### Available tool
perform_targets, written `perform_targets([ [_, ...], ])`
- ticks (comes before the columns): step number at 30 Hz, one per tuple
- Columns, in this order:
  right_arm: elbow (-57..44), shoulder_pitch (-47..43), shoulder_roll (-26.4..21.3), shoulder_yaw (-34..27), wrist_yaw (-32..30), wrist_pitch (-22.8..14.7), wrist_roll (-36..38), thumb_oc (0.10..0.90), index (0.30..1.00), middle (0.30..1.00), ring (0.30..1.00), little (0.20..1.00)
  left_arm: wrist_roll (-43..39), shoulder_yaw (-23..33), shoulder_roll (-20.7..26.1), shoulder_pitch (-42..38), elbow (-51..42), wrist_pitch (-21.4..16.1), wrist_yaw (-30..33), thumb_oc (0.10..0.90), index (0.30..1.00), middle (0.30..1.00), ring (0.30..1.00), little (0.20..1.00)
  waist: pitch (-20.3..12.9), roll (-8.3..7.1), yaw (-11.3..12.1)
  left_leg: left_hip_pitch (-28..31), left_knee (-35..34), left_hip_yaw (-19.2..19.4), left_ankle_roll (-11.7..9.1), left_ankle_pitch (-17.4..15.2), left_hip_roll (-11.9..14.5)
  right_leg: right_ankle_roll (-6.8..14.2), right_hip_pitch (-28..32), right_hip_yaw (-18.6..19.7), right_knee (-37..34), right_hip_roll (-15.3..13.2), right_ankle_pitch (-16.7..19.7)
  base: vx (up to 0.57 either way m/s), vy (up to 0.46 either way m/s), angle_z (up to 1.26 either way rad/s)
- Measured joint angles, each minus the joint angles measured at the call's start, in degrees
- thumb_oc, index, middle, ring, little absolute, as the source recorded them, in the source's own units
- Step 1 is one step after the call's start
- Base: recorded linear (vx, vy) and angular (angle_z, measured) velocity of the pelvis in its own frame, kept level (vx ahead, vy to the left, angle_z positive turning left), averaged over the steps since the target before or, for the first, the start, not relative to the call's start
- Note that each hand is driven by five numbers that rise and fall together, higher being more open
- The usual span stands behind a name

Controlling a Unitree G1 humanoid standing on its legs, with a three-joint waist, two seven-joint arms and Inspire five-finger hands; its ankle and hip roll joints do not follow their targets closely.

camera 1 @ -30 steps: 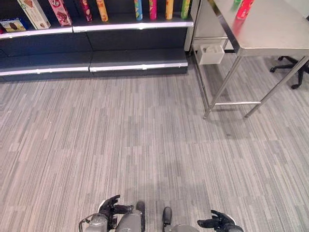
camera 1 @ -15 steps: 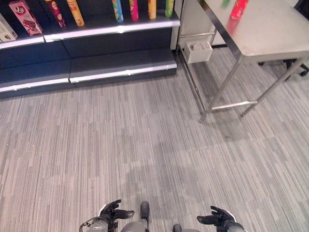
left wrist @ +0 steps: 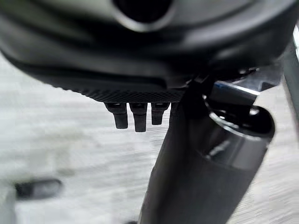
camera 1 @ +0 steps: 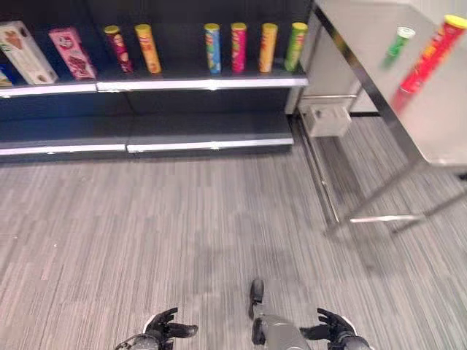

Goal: Put the goods on the table back onto the shelves and tidy them up.

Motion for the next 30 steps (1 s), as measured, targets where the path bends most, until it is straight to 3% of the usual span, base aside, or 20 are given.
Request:
perform_targets([
  [1, 0.0, 0.3, 0.0, 0.1, 0.0, 0.0, 0.0, 0.800, 0.900, 0.900, 0.900, 0.900, -0.6, 0.7, -0.4, 0.1, -0.1, 0.0, -0.2, 0.800, 0.900, 0.900, 0.900, 0.900, -0.4, 0.08, 0.4, -4.8, 11.0, 1.5, -2.5, 1.7, 1.0, -2.7, 2.6, -0.4, -1.9, 1.0, -0.1, 0.25, -0.260, 0.25],
  [3, 0.1, 0.0, -0.2, 0.4, 0.0, -0.1, 0.0, 0.800, 0.900, 0.900, 0.900, 0.900, -0.6, 1.0, -0.2, -0.5, -1.3, -0.2, -0.2, 0.800, 0.900, 0.900, 0.900, 0.900, -0.5, -0.48, 2.0, -16.4, 32.1, 4.2, -6.2, 9.1, 3.1, -4.6, 5.6, 0.4, -4.5, 2.5, -1.5, 0.26, -0.230, -0.07],
  [5, 0.4, -1.9, 0.1, 0.5, -0.1, 0.1, 0.3, 0.800, 0.900, 0.900, 0.900, 0.900, -0.7, 1.7, 0.8, -1.6, -1.4, -0.5, -0.4, 0.800, 0.900, 0.900, 0.900, 0.900, 0.5, -1.32, 2.4, -24.2, 40.4, 6.5, -2.8, 7.1, 5.2, -6.3, 8.9, 1.7, -5.5, 3.6, -3.8, 0.34, -0.110, -0.33],
  [6, 0.4, -3.3, 0.9, 0.4, -0.4, 0.0, 0.6, 0.800, 0.900, 0.900, 0.900, 0.900, -0.7, 2.8, 2.1, -3.3, -1.4, -0.5, -0.5, 0.800, 0.900, 0.900, 0.900, 0.900, 2.1, -3.39, 3.3, -29.6, 38.5, 8.0, 0.6, 4.8, 4.4, -6.3, 12.3, 3.5, -6.4, 3.2, -5.4, 0.32, -0.033, -0.59],
  [7, 0.4, -4.3, 1.1, 0.5, -0.6, 0.0, 0.9, 0.800, 0.900, 0.900, 0.900, 0.900, -0.7, 2.8, 2.9, -4.2, -1.4, -0.7, -0.4, 0.800, 0.900, 0.900, 0.900, 0.900, 3.0, -4.35, 4.1, -32.0, 32.0, 8.2, 1.5, 4.3, 3.6, -5.8, 13.9, 4.9, -6.5, 2.7, -6.4, 0.38, 0.025, -0.78],
  [9, 0.2, -4.6, 0.5, 1.6, -0.7, -0.7, 1.1, 0.800, 0.900, 0.900, 0.900, 0.900, -0.8, 2.8, 3.2, -4.7, -1.5, -0.9, -0.4, 0.800, 0.900, 0.900, 0.900, 0.900, 3.6, -3.84, 4.3, -34.3, 14.4, 8.3, 0.5, 6.0, 3.9, -4.4, 16.1, 5.7, -6.5, 3.0, -7.7, 0.35, 0.070, -0.67],
  [10, 0.1, -4.6, 0.5, 1.7, -0.7, -0.8, 1.1, 0.800, 0.900, 0.900, 0.900, 0.900, -0.8, 2.9, 3.2, -4.7, -1.5, -0.9, -0.4, 0.800, 0.900, 0.900, 0.900, 0.900, 3.6, -3.77, 4.2, -34.4, 13.7, 8.3, 0.4, 6.1, 3.9, -4.3, 16.3, 5.8, -6.5, 3.1, -7.9, 0.39, 0.086, -0.46],
  [12, 0.9, -4.5, -1.4, 4.6, -0.8, -0.6, 1.0, 0.800, 0.900, 0.900, 0.900, 0.900, -0.5, 0.9, 2.9, -4.9, -1.9, -1.6, -0.8, 0.800, 0.900, 0.900, 0.900, 0.900, 3.7, -0.20, 4.9, -33.9, -17.3, 2.3, -1.6, 13.7, 2.6, 0.1, 20.9, 8.7, -6.5, 4.6, -12.9, 0.36, 0.070, -0.48],
  [13, 2.1, -5.0, -1.7, 4.3, -0.9, -0.6, 1.0, 0.800, 0.900, 0.900, 0.900, 0.900, -0.5, 0.9, 2.5, -5.6, -0.7, -1.6, -0.8, 0.800, 0.900, 0.900, 0.900, 0.900, 4.2, 1.58, 4.8, -34.7, -20.4, 0.9, -1.9, 15.1, 2.3, -1.1, 22.8, 9.3, -6.5, 5.0, -14.3, 0.31, 0.084, -0.54],
  [15, 2.9, -3.4, -2.1, 3.9, -1.0, -0.1, 0.8, 0.800, 0.900, 0.900, 0.900, 0.900, -0.8, 2.8, 1.5, -5.3, -0.2, -1.5, -0.6, 0.800, 0.900, 0.900, 0.900, 0.900, 4.8, 2.09, 6.1, -33.5, -19.9, 3.8, -0.7, 15.3, 1.6, 0.2, 27.5, 11.3, -6.5, 4.5, -17.1, 0.42, 0.186, -0.77],
  [16, 3.0, -2.2, -2.1, 4.0, -1.0, -0.1, 0.6, 0.800, 0.900, 0.900, 0.900, 0.900, -0.5, 2.7, 1.8, -4.4, -0.2, -1.4, -0.5, 0.800, 0.900, 0.900, 0.900, 0.900, 4.1, 2.84, 6.5, -31.3, -19.3, 4.0, 1.6, 15.8, 2.0, 1.3, 30.1, 12.4, -6.5, 4.3, -17.9, 0.32, 0.164, -1.02],
  [17, 3.0, -1.9, -1.0, 3.9, -1.2, -0.1, 0.0, 0.800, 0.900, 0.900, 0.900, 0.900, -0.5, 3.4, 2.5, -3.6, 0.7, -1.2, -0.5, 0.800, 0.900, 0.900, 0.900, 0.900, 3.9, 0.50, 6.4, -29.1, -18.5, 3.8, 4.6, 20.3, 0.2, 2.4, 31.8, 14.0, -5.4, 1.6, -19.1, 0.28, 0.162, -1.19],
  [18, 2.7, -1.9, 0.0, 3.9, -1.1, -0.2, -0.2, 0.800, 0.900, 0.900, 0.900, 0.900, -0.5, 3.6, 3.1, -2.4, 1.3, -1.1, -0.3, 0.800, 0.900, 0.900, 0.900, 0.900, 3.0, -1.10, 6.8, -26.9, -18.9, 3.6, 6.4, 21.4, -0.9, 5.3, 31.5, 14.5, -2.7, 0.3, -19.3, 0.23, 0.154, -1.18],
  [19, 2.7, -1.7, 0.4, 3.9, -1.1, -0.6, -0.2, 0.800, 0.900, 0.900, 0.900, 0.900, -0.5, 3.2, 3.5, -2.0, 1.3, -1.2, -0.2, 0.800, 0.900, 0.900, 0.900, 0.900, 2.5, -1.06, 6.6, -25.8, -18.9, 3.2, 9.1, 24.3, -0.8, 7.4, 31.0, 13.8, -1.3, 0.1, -20.8, 0.29, 0.204, -1.29],
  [20, 2.9, -1.7, 1.9, 3.6, -1.2, -0.6, -0.3, 0.800, 0.900, 0.900, 0.900, 0.900, -0.5, 3.2, 4.4, -1.5, 2.6, -1.0, 0.0, 0.800, 0.900, 0.900, 0.900, 0.900, 1.0, -3.61, 6.7, -24.0, -18.9, 5.6, 9.9, 23.0, -2.4, 8.2, 29.7, 14.0, 0.4, -1.6, -19.6, 0.17, 0.161, -0.94],
  [21, 2.9, -1.5, 2.5, 3.5, -1.2, -0.6, -0.4, 0.800, 0.900, 0.900, 0.900, 0.900, -0.5, 3.5, 4.3, -1.6, 3.3, -0.6, 0.4, 0.800, 0.900, 0.900, 0.900, 0.900, 0.1, -4.18, 6.3, -22.6, -19.4, 6.5, 10.6, 21.7, -3.2, 8.1, 28.8, 12.3, 3.7, -2.8, -19.9, 0.14, 0.157, -0.76],
  [25, 2.4, -1.2, 2.7, 3.4, -0.3, -0.4, -1.4, 0.800, 0.900, 0.900, 0.900, 0.900, -0.5, 2.2, 4.4, -5.4, 2.6, -0.7, 0.5, 0.800, 0.900, 0.900, 0.900, 0.900, 0.0, -1.74, 5.2, -18.9, -19.6, 6.1, 12.1, 19.6, -3.7, 12.8, 16.9, 12.5, 25.8, -3.1, -23.5, 0.04, 0.107, -0.04],
  [28, 1.6, -2.1, 2.6, 3.2, -0.4, -0.6, -1.4, 0.800, 0.900, 0.900, 0.900, 0.900, -0.5, 2.0, 5.2, -6.0, 1.1, -1.0, 0.5, 0.800, 0.900, 0.900, 0.900, 0.900, 0.6, -0.61, 5.0, -17.1, -19.5, 7.5, 12.1, 18.0, -4.2, 14.0, 3.7, 11.3, 38.4, -4.2, -23.5, 0.04, 0.047, -0.06],
  [29, 1.1, -2.1, 2.6, 2.4, -0.4, -0.8, -1.3, 0.800, 0.900, 0.900, 0.900, 0.900, -0.5, 1.2, 5.4, -5.7, 1.1, -1.2, 0.5, 0.800, 0.900, 0.900, 0.900, 0.900, 0.8, -0.19, 5.1, -16.0, -19.5, 8.3, 11.9, 17.2, -4.2, 13.9, 1.7, 9.1, 39.1, -5.9, -23.2, 0.14, -0.092, -0.54],
  [30, 0.4, -2.2, 2.2, 1.6, -0.6, -0.9, -1.5, 0.800, 0.900, 0.900, 0.900, 0.900, -0.5, 0.2, 5.5, -3.8, 1.3, -1.2, 0.5, 0.800, 0.900, 0.900, 0.900, 0.900, 0.9, 0.94, 6.1, -14.5, -19.4, 10.4, 12.2, 14.6, -4.2, 13.6, 1.6, 2.8, 33.9, -11.8, -21.1, 0.13, -0.148, -0.72],
])
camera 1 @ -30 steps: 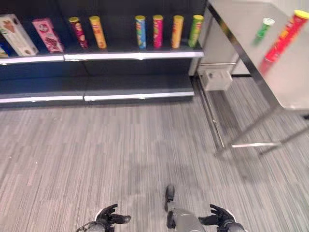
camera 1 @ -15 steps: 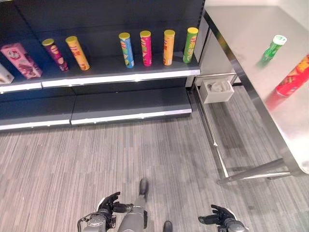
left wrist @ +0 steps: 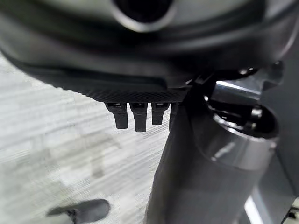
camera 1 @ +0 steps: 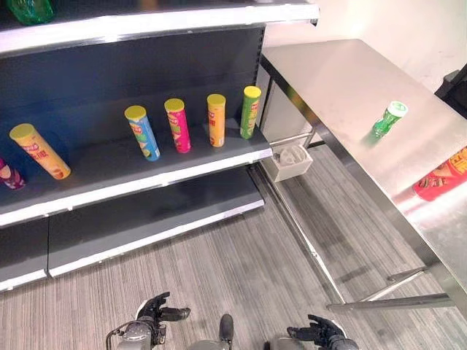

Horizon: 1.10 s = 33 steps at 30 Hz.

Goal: Put the goods on the table back onto the shelves and tidy them up.

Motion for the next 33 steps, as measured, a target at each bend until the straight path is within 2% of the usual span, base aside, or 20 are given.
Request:
perform_targets([
  [3, -0.5, -0.4, -0.3, -0.1, 0.1, 0.4, 0.0, 0.800, 0.900, 0.900, 0.900, 0.900, 0.1, -0.2, 0.3, 1.2, 0.2, 1.2, 0.0, 0.800, 0.900, 0.900, 0.900, 0.900, -0.6, 0.58, 0.5, -0.5, -0.1, 1.8, 0.0, -0.6, 0.1, 1.1, 3.5, -7.6, -28.6, -6.9, 9.7, 0.12, -0.173, -0.48],
  [4, -0.4, 0.1, -0.3, -0.6, 0.0, 1.0, 0.0, 0.800, 0.900, 0.900, 0.900, 0.900, 0.1, -0.1, 0.4, 1.0, 0.4, 1.2, 0.1, 0.800, 0.900, 0.900, 0.900, 0.900, -0.5, 0.58, -0.5, -0.5, -0.1, 1.7, -0.1, -0.6, 0.0, 2.7, 4.3, -7.5, -38.3, -6.5, 15.6, 0.18, -0.258, -0.01],
  [6, -0.3, 2.8, 0.1, -2.2, 0.0, 1.2, 0.0, 0.800, 0.900, 0.900, 0.900, 0.900, 0.6, 0.1, 0.3, 1.6, 0.4, 1.1, 0.1, 0.800, 0.900, 0.900, 0.900, 0.900, -1.5, -0.77, -2.8, 1.5, -0.3, 1.7, -2.3, -2.6, -0.4, 3.6, 5.6, -5.6, -40.9, -2.5, 21.9, 0.20, -0.309, 0.08],
  [8, -0.2, 6.7, 0.7, -2.7, 0.1, 1.1, 0.1, 0.800, 0.900, 0.900, 0.900, 0.900, 1.1, 0.3, -0.7, 3.9, -0.3, 0.9, 0.2, 0.800, 0.900, 0.900, 0.900, 0.900, -5.5, -2.44, -2.8, 2.4, -0.3, 1.8, -3.3, -4.0, -0.5, 1.7, 9.3, -6.4, -40.9, 0.0, 23.0, 0.12, -0.307, -0.09],
  [10, 0.2, 6.6, 0.3, -2.7, 0.0, 1.4, 0.0, 0.800, 0.900, 0.900, 0.900, 0.900, 1.4, -0.2, -1.2, 3.8, -0.3, 0.9, 0.0, 0.800, 0.900, 0.900, 0.900, 0.900, -6.2, -3.55, -3.6, 3.1, 0.0, 2.4, -3.6, -3.5, 2.3, -0.7, 10.4, -6.5, -40.9, 0.9, 21.0, 0.08, -0.364, -0.21],
  [12, -1.3, 6.7, 0.3, -2.2, 0.0, 1.2, 0.2, 0.800, 0.900, 0.900, 0.900, 0.900, 2.2, -0.6, -0.4, 4.7, -0.9, 1.1, 0.0, 0.800, 0.900, 0.900, 0.900, 0.900, -5.7, -3.56, -4.3, 3.5, 2.8, 4.6, -7.9, -6.0, 6.7, -1.7, 10.2, -6.1, -40.9, 3.0, 20.4, 0.03, -0.334, -0.58],
  [13, -2.8, 7.1, -0.2, -2.3, -0.2, 1.0, 0.3, 0.800, 0.900, 0.900, 0.900, 0.900, 2.2, -1.4, 0.0, 4.7, -2.1, 1.1, 0.0, 0.800, 0.900, 0.900, 0.900, 0.900, -4.5, -3.46, -4.4, 3.4, 5.7, 4.8, -10.2, -7.4, 9.7, -5.3, 11.4, -6.1, -40.8, 5.9, 18.2, 0.00, -0.339, -0.43],
  [14, -2.9, 7.1, -0.9, -2.3, -0.3, 0.8, 0.5, 0.800, 0.900, 0.900, 0.900, 0.900, 2.2, -1.7, -0.2, 4.1, -3.2, 1.0, -0.2, 0.800, 0.900, 0.900, 0.900, 0.900, -3.3, -2.61, -4.6, 2.1, 8.9, 4.6, -11.8, -8.1, 12.0, -6.6, 11.8, -6.2, -40.8, 8.0, 17.3, -0.01, -0.331, -0.11],
  [16, -3.8, 7.2, -1.4, -2.9, -1.0, 0.7, 1.5, 0.800, 0.900, 0.900, 0.900, 0.900, 2.1, -1.7, -0.5, 2.3, -6.8, 1.1, -0.1, 0.800, 0.900, 0.900, 0.900, 0.900, 1.2, -3.07, -4.4, -8.9, 32.4, 3.2, -14.7, -6.7, 17.5, -12.0, 13.0, -6.2, -40.4, 11.7, 15.1, 0.01, -0.154, -0.16],
  [17, -4.2, 7.3, -3.4, -2.7, -1.0, 0.7, 1.7, 0.800, 0.900, 0.900, 0.900, 0.900, 1.7, -1.5, -2.3, 1.7, -6.9, 1.0, -0.2, 0.800, 0.900, 0.900, 0.900, 0.900, 2.7, -2.33, -4.7, -14.7, 37.6, -2.5, -15.3, -6.7, 17.8, -14.3, 13.5, -5.7, -40.4, 13.7, 14.5, 0.09, 0.091, -0.31],
  [18, -3.6, 6.1, -4.7, -2.8, -1.1, 0.7, 1.9, 0.800, 0.900, 0.900, 0.900, 0.900, 1.3, -1.7, -2.9, 0.0, -7.2, 1.0, -0.2, 0.800, 0.900, 0.900, 0.900, 0.900, 4.1, -2.06, -4.9, -17.3, 35.5, -4.6, -15.6, -6.9, 15.7, -14.0, 13.3, -4.4, -40.4, 14.7, 14.0, 0.09, 0.187, -0.84],
  [19, 0.7, 1.4, -4.9, -2.4, -1.3, 0.6, 1.9, 0.800, 0.900, 0.900, 0.900, 0.900, 1.0, -2.6, -3.0, -1.1, -4.8, 1.2, -0.3, 0.800, 0.900, 0.900, 0.900, 0.900, 4.7, -2.55, -4.9, -12.4, 11.4, -8.1, -13.0, -6.3, 8.2, -8.6, 13.2, -1.4, -40.4, 14.9, 12.7, 0.14, 0.295, -1.60],
  [20, 2.3, 0.4, -4.2, -2.6, -1.1, 0.5, 1.9, 0.800, 0.900, 0.900, 0.900, 0.900, 1.0, -3.7, -2.5, -0.2, -4.1, 1.1, -0.2, 0.800, 0.900, 0.900, 0.900, 0.900, 4.3, -1.63, -3.7, -8.1, -0.8, -8.4, -11.8, -1.8, 6.9, -2.3, 12.1, -5.4, -34.9, 15.1, 8.2, 0.11, 0.305, -1.71],
  [21, 1.8, 2.0, -3.8, -3.4, -1.2, -0.4, 1.9, 0.800, 0.900, 0.900, 0.900, 0.900, 0.9, -3.6, -2.2, -0.2, -3.5, 1.2, -0.1, 0.800, 0.900, 0.900, 0.900, 0.900, 3.7, -2.54, -5.4, -6.6, 1.2, -4.1, -11.5, -0.7, 7.1, -9.7, 15.4, -6.2, -38.9, 16.1, 10.0, 0.13, 0.293, -1.21],
  [23, 3.5, 3.1, -1.4, -4.7, -1.9, 0.2, 1.9, 0.800, 0.900, 0.900, 0.900, 0.900, 0.9, -1.4, -2.5, -0.7, -2.1, 0.9, -0.1, 0.800, 0.900, 0.900, 0.900, 0.900, 2.2, -3.81, -7.3, -0.5, -0.6, 2.2, -8.5, -2.1, 5.7, -9.7, 15.9, -4.9, -37.9, 15.0, 10.0, 0.06, 0.189, -0.43],
  [25, 4.3, 5.4, -1.3, -3.2, -1.7, 0.9, 1.8, 0.800, 0.900, 0.900, 0.900, 0.900, 0.8, -0.9, -3.6, -0.8, -0.9, 0.3, -0.2, 0.800, 0.900, 0.900, 0.900, 0.900, 1.8, 0.55, -7.7, 2.7, -0.5, 1.2, -3.5, 1.6, 10.6, -8.6, 13.8, -3.2, -29.4, 18.5, 9.3, 0.04, 0.121, -0.17],
  [26, 4.6, 6.2, -0.9, -3.2, -0.6, 1.2, 1.8, 0.800, 0.900, 0.900, 0.900, 0.900, 0.3, 0.6, -4.2, -1.7, 1.4, 0.0, 0.0, 0.800, 0.900, 0.900, 0.900, 0.900, 0.6, 1.31, -7.7, 3.3, -0.2, -1.9, -4.8, 0.2, 11.8, -9.2, 10.5, -1.4, -28.5, 15.5, 5.7, 0.03, 0.076, -0.08],
  [27, 4.8, 6.8, -0.7, -3.3, -0.5, 1.3, 1.8, 0.800, 0.900, 0.900, 0.900, 0.900, 0.0, 0.8, -3.6, -1.7, 1.5, -0.1, -0.2, 0.800, 0.900, 0.900, 0.900, 0.900, -0.1, -0.31, -7.3, 3.1, -0.2, -1.8, -7.7, -1.2, 10.2, -7.8, 11.5, -1.3, -38.0, 10.3, 13.7, 0.03, 0.076, 0.02],
  [30, 6.4, 6.3, -1.2, -4.1, 0.2, 1.0, 1.8, 0.800, 0.900, 0.900, 0.900, 0.900, 0.0, 2.6, -2.8, 0.1, 3.5, 0.0, -0.2, 0.800, 0.900, 0.900, 0.900, 0.900, -0.5, -1.57, -5.7, 3.5, -0.3, -1.7, -10.1, -2.7, 10.6, -9.2, 13.7, -1.5, -40.4, 10.8, 15.8, 0.02, 0.061, 0.07],
  [33, 8.5, 7.1, -1.4, -6.9, 1.2, 0.9, 1.5, 0.800, 0.900, 0.900, 0.900, 0.900, 0.0, 2.3, -1.2, 2.5, 3.3, 0.3, -0.2, 0.800, 0.900, 0.900, 0.900, 0.900, -1.1, -3.06, -5.6, 3.4, -0.5, -2.1, -9.9, -3.5, 9.7, -8.8, 13.9, -1.5, -40.4, 9.8, 15.6, 0.04, 0.044, 0.12],
])
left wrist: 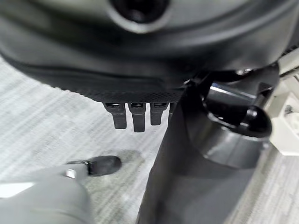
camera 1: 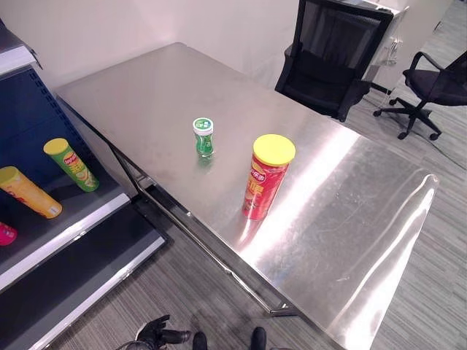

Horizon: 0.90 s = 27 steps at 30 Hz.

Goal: Put the goods on the table back onto the shelves and tidy them up.

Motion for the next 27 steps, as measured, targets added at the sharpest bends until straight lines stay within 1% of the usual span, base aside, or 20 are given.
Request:
perform_targets([
  [1, 2.7, 0.0, -0.5, -2.2, 0.5, 0.2, 0.0, 0.800, 0.900, 0.900, 0.900, 0.900, 0.0, -0.1, 0.2, 0.0, -0.1, 0.3, -0.1, 0.800, 0.900, 0.900, 0.900, 0.900, 0.0, -0.03, 0.0, 0.0, 0.0, 0.0, 0.1, -0.1, -0.2, 0.1, 0.1, -0.1, 0.0, -0.3, 0.0, 0.05, 0.032, 0.09],
  [4, 7.5, 1.2, -7.5, -18.3, 1.3, 2.2, 1.7, 0.800, 0.900, 0.900, 0.900, 0.900, 0.0, 0.4, 2.1, 0.4, -1.3, 0.4, -1.2, 0.800, 0.900, 0.900, 0.900, 0.900, -0.2, -0.13, -1.1, 0.1, 0.0, 0.4, 0.5, -0.3, -0.7, 0.6, 0.1, 0.2, 0.0, -0.8, 0.1, 0.08, 0.030, -0.04],
  [6, 10.2, 2.0, -20.8, -30.9, 1.5, 4.2, 3.9, 0.800, 0.900, 0.900, 0.900, 0.900, 0.1, 0.9, 3.4, 2.1, -2.5, 0.4, -1.5, 0.800, 0.900, 0.900, 0.900, 0.900, -1.2, 0.15, -2.6, 0.6, 0.0, 0.9, 0.7, -0.3, -1.0, 1.0, 0.3, 0.3, 0.0, -1.1, -0.1, 0.06, 0.044, -0.12],
  [7, 11.3, 1.8, -28.9, -35.1, 1.3, 5.2, 5.1, 0.800, 0.900, 0.900, 0.900, 0.900, 0.1, 0.9, 3.5, 2.6, -2.5, 0.5, -1.5, 0.800, 0.900, 0.900, 0.900, 0.900, -1.5, 0.88, -3.6, 1.2, 0.0, 1.4, 0.9, -0.3, -1.2, 1.1, 0.8, 0.5, 0.0, -1.3, -0.1, 0.03, 0.039, -0.20],
  [8, 9.2, 3.1, -39.5, -38.5, -2.5, 4.2, 5.7, 0.800, 0.900, 0.900, 0.900, 0.900, 1.1, 0.7, 3.5, 2.1, -2.3, 0.3, -1.2, 0.800, 0.900, 0.900, 0.900, 0.900, -2.0, 1.62, -3.8, 1.6, 0.0, 1.9, 1.1, -0.4, -1.3, 1.4, 1.0, 1.0, 0.0, -1.4, -0.2, 0.03, 0.051, -0.22],
  [9, 4.8, 3.3, -43.3, -38.2, -4.6, 3.0, 5.8, 0.800, 0.900, 0.900, 0.900, 0.900, 1.7, 0.8, 3.6, 1.6, -2.3, 0.2, -1.1, 0.800, 0.900, 0.900, 0.900, 0.900, -2.1, 1.16, -3.8, 1.8, 0.0, 2.2, 1.1, -0.4, -1.1, 1.4, 0.9, 1.5, 0.0, -1.1, -0.2, 0.02, 0.056, -0.20],
  [10, -3.5, 3.6, -43.9, -41.1, -6.3, 4.6, 5.4, 0.800, 0.900, 0.900, 0.900, 0.900, 2.5, 0.8, 3.3, 2.0, -2.8, 0.2, -1.0, 0.800, 0.900, 0.900, 0.900, 0.900, -2.3, 0.74, -4.4, 1.9, 0.0, 2.4, 1.0, -0.4, -0.9, 1.4, 1.0, 1.7, 0.0, -0.9, -0.2, 0.02, 0.051, -0.18],
  [11, -18.6, 5.1, -43.1, -45.0, -8.3, 5.8, 5.1, 0.800, 0.900, 0.900, 0.900, 0.900, 2.7, 0.7, 2.2, 2.8, -3.3, 0.2, -1.0, 0.800, 0.900, 0.900, 0.900, 0.900, -2.6, 1.25, -5.8, 2.1, 0.0, 2.7, 0.9, -0.5, -0.9, 1.4, 1.1, 1.9, 0.0, -0.9, -0.2, 0.01, 0.029, -0.15],
  [12, -36.0, 8.2, -41.4, -47.1, -10.7, 5.1, 4.7, 0.800, 0.900, 0.900, 0.900, 0.900, 2.7, 0.8, 0.6, 3.7, -3.6, 0.2, -1.0, 0.800, 0.900, 0.900, 0.900, 0.900, -2.5, 1.65, -7.0, 2.2, 0.0, 3.0, 0.9, -0.5, -1.0, 1.5, 0.9, 2.1, -0.1, -1.0, -0.2, 0.00, 0.006, -0.17],
  [13, -48.4, 9.9, -41.5, -46.9, -11.8, 1.8, 4.5, 0.800, 0.900, 0.900, 0.900, 0.900, 2.8, 0.8, -0.9, 4.2, -4.2, 0.2, -1.3, 0.800, 0.900, 0.900, 0.900, 0.900, -2.6, 2.33, -7.8, 2.3, 0.0, 3.2, 0.8, -0.4, -1.0, 1.7, 0.9, 2.5, 0.0, -1.0, -0.1, 0.00, -0.004, -0.13],
  [14, -55.2, 9.3, -42.6, -45.3, -12.3, -1.7, 3.9, 0.800, 0.900, 0.900, 0.900, 0.900, 3.2, 0.7, -2.0, 4.5, -5.0, 0.2, -1.3, 0.800, 0.900, 0.900, 0.900, 0.900, -2.6, 2.53, -8.2, 2.3, 0.0, 3.3, 0.8, -0.4, -0.9, 1.7, 0.9, 2.6, 0.0, -0.9, 0.0, 0.00, -0.015, -0.08],
  [16, -66.2, 6.4, -45.1, -41.3, -12.7, -3.9, 3.3, 0.800, 0.900, 0.900, 0.900, 0.900, 4.5, 0.4, -2.9, 4.3, -5.7, 0.1, -1.6, 0.800, 0.900, 0.900, 0.900, 0.900, -2.8, 2.38, -7.9, 2.4, 0.0, 3.5, 0.6, -0.3, -0.6, 1.5, 1.0, 2.6, 0.0, -0.6, 0.1, -0.01, -0.009, 0.02],
  [17, -71.9, 5.9, -46.2, -40.3, -12.3, -4.8, 3.1, 0.800, 0.900, 0.900, 0.900, 0.900, 4.6, 0.3, -3.1, 4.2, -6.1, 0.1, -2.0, 0.800, 0.900, 0.900, 0.900, 0.900, -2.8, 2.28, -7.3, 2.2, 0.0, 3.5, 0.4, -0.2, -0.5, 1.4, 0.9, 2.6, 0.0, -0.5, 0.2, -0.01, -0.017, 0.05],
  [19, -79.9, 3.3, -48.9, -38.5, -10.0, -9.5, 4.3, 0.800, 0.900, 0.900, 0.900, 0.900, 4.6, 0.3, -3.4, 4.6, -7.2, -0.4, -2.6, 0.800, 0.900, 0.900, 0.900, 0.900, -2.7, 2.14, -5.3, 2.0, 0.0, 3.6, 0.1, 0.0, -0.2, 1.2, 0.5, 2.6, 0.0, -0.3, 0.3, 0.03, -0.007, 0.00],
  [20, -82.6, -3.9, -51.3, -33.6, -8.0, -12.8, 7.0, 0.800, 0.900, 0.900, 0.900, 0.900, 4.6, -0.4, -3.2, 4.9, -7.2, -0.5, -2.7, 0.800, 0.900, 0.900, 0.900, 0.900, -3.0, 2.34, -4.0, 2.0, 0.0, 3.6, -0.1, -0.2, -0.2, 1.2, 0.6, 2.6, 0.0, -0.3, 0.3, 0.05, -0.006, 0.14],
  [21, -83.4, -8.9, -53.9, -31.0, -6.7, -17.2, 8.7, 0.800, 0.900, 0.900, 0.900, 0.900, 4.6, -1.8, -2.5, 4.9, -7.3, -0.5, -2.9, 0.800, 0.900, 0.900, 0.900, 0.900, -3.2, 1.86, -1.7, 1.9, 0.1, 3.4, 0.0, 0.0, -0.2, 1.4, 0.4, 2.4, 0.0, -0.3, 0.3, 0.03, -0.013, 0.23],
  [22, -83.5, -9.5, -54.1, -30.9, -6.7, -18.3, 8.8, 0.800, 0.900, 0.900, 0.900, 0.900, 4.6, -1.8, -2.1, 4.9, -7.4, -0.6, -2.9, 0.800, 0.900, 0.900, 0.900, 0.900, -3.1, 1.36, -1.2, 1.6, 0.3, 3.4, 0.0, 0.2, -0.3, 1.4, 0.3, 2.2, 0.0, -0.4, 0.3, 0.05, -0.023, 0.15],
  [23, -80.8, -22.4, -55.6, -22.0, -4.2, -18.3, 14.5, 0.800, 0.900, 0.900, 0.900, 0.900, 4.6, -2.0, -0.7, 6.0, -7.2, -0.3, -3.4, 0.800, 0.900, 0.900, 0.900, 0.900, -3.3, 0.21, -0.3, 1.1, 0.3, 3.5, 0.0, 0.2, -0.4, 1.4, 0.2, 1.9, 0.0, -0.6, 0.4, 0.04, -0.016, 0.12],
  [24, -78.4, -25.6, -57.5, -20.7, -3.1, -18.6, 18.4, 0.800, 0.900, 0.900, 0.900, 0.900, 4.5, -2.3, -0.2, 6.1, -7.0, -0.5, -3.5, 0.800, 0.900, 0.900, 0.900, 0.900, -3.5, -0.20, 0.0, 0.8, 0.3, 3.0, 0.1, 0.4, -0.6, 1.6, 0.3, 1.6, 0.0, -0.8, 0.3, 0.04, -0.017, 0.20],
  [27, -76.3, -29.9, -54.3, -20.0, -0.8, -20.0, 28.1, 0.800, 0.900, 0.900, 0.900, 0.900, 4.5, -2.2, 0.9, 6.3, -7.1, -0.9, -3.5, 0.800, 0.900, 0.900, 0.900, 0.900, -4.6, -1.92, 1.8, 0.9, 0.4, 1.8, 0.2, 0.7, -1.0, 2.1, 0.9, 1.6, 0.0, -1.3, -0.1, 0.03, -0.012, 0.34],
])
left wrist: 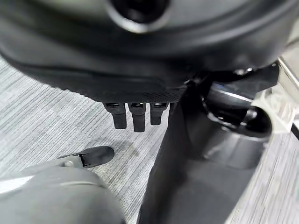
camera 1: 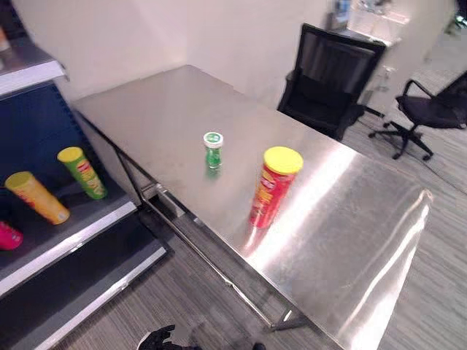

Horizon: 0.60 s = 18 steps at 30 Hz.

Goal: Put the goods on the table back onto the shelves and tidy them up.

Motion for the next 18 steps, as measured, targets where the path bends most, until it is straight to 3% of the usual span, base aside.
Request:
perform_targets([
  [3, -0.5, -1.2, 1.3, 3.1, 2.3, 0.2, 3.4, 0.800, 0.900, 0.900, 0.900, 0.900, 0.0, 0.1, 0.1, 0.5, 0.0, 0.0, -0.1, 0.800, 0.900, 0.900, 0.900, 0.900, 0.1, 0.10, 0.5, 0.0, 0.0, -0.3, 0.0, 0.0, -0.2, 0.0, 0.2, -0.1, 0.0, -0.2, 0.0, 0.01, -0.009, 0.07],
  [7, -4.9, 6.2, 1.2, 20.5, 11.0, 8.4, 6.6, 0.800, 0.900, 0.900, 0.900, 0.900, 0.0, 1.0, -0.3, 0.7, -0.2, -0.1, -0.3, 0.800, 0.900, 0.900, 0.900, 0.900, 0.5, 0.93, 0.5, -0.9, -0.3, -1.4, -0.5, -0.1, -0.2, 0.3, 0.3, -1.3, 0.0, -0.3, -0.3, 0.01, -0.004, 0.14],
  [10, -10.9, 12.0, -3.5, 21.9, 18.7, 11.7, 8.5, 0.800, 0.900, 0.900, 0.900, 0.900, 0.2, 1.3, -0.4, 0.8, -0.2, -0.6, -1.4, 0.800, 0.900, 0.900, 0.900, 0.900, 0.6, 1.13, 0.7, -1.0, -0.3, -2.0, -0.1, 0.2, -0.5, 0.4, 0.5, -1.9, 0.0, -0.6, -0.3, 0.02, 0.001, 0.12],
  [18, -7.9, 10.8, -1.1, 19.7, 19.3, 12.2, 9.9, 0.800, 0.900, 0.900, 0.900, 0.900, 0.4, 1.2, -1.1, 0.5, -0.1, -0.9, -1.5, 0.800, 0.900, 0.900, 0.900, 0.900, 1.0, 1.69, 0.6, -1.1, -0.1, -3.0, 0.2, 0.5, -1.0, 0.6, 0.6, -3.0, 0.0, -1.1, -0.5, 0.01, -0.004, 0.07],
])
